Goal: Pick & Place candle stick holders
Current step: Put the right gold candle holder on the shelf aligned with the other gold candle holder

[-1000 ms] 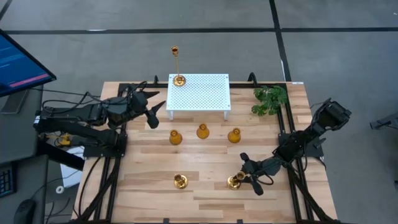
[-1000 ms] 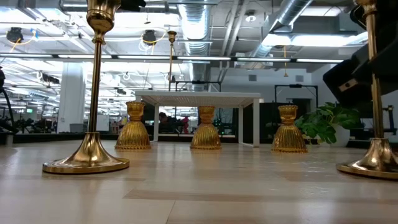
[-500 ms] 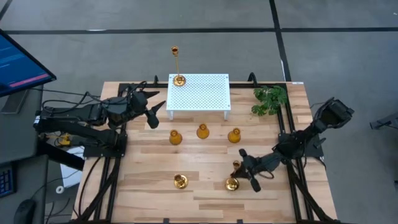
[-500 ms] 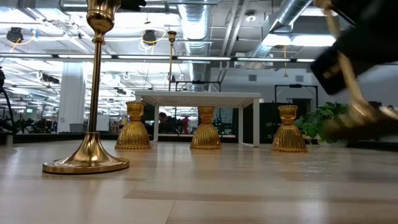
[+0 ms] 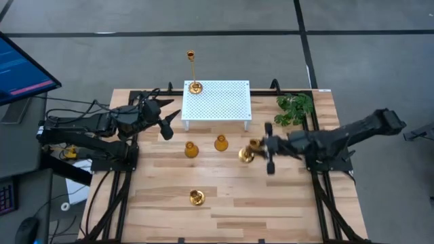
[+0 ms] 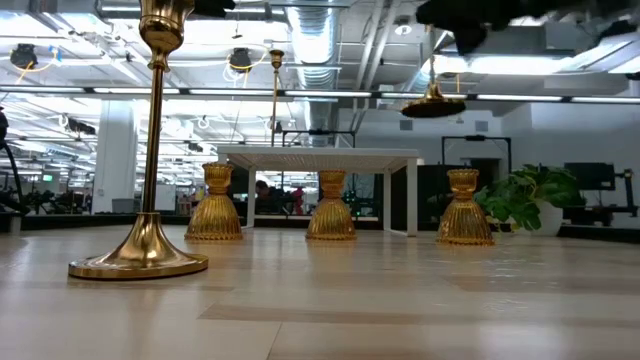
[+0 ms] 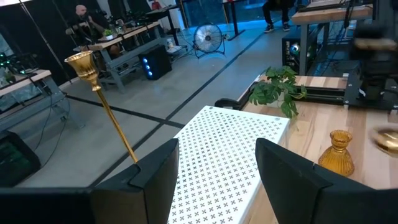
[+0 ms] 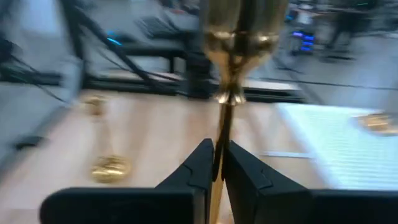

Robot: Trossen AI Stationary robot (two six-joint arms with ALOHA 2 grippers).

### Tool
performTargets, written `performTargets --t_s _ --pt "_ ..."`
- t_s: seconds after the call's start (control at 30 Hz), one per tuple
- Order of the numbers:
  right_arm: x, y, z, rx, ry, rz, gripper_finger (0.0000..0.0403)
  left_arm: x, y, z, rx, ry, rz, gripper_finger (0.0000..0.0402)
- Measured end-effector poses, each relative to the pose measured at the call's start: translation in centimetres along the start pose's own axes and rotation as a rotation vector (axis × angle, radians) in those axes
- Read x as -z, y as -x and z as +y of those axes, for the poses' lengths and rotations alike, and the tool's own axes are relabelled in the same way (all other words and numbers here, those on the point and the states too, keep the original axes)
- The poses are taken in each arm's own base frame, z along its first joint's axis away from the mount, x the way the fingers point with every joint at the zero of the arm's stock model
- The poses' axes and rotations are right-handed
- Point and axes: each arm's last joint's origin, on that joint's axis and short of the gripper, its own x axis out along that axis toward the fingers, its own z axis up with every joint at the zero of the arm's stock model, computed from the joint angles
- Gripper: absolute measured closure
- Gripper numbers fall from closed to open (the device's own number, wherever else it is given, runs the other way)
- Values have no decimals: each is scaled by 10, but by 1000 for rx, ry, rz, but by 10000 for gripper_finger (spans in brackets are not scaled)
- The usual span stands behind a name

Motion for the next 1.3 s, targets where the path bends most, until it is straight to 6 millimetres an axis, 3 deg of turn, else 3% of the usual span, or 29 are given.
performTargets --t_s 0.17,0.37,0.5,0.67,0.8,0.97,1.1,1.3 --pt "-45 -4 -46 154 73 58 387 0 0 0 0 2 -3 188" --pt "-66 -23 -92 167 108 55 378 0 0 0 0 2 -3 188" --pt "-65 -41 -117 183 110 61 376 0 0 0 0 3 -3 188" --pt "-67 -63 -147 211 111 -114 381 -1 0 0 0 4 -5 188" --pt "-54 -81 -171 232 73 -188 381 -1 0 0 0 5 -7 188" --pt "-39 -106 -199 254 36 -131 377 -1 0 0 0 7 -8 188" --pt "-39 -121 -218 237 33 -108 380 -1 0 0 0 7 -8 188" --pt "-27 -126 -246 256 6 -55 380 -1 0 0 0 8 -10 188"
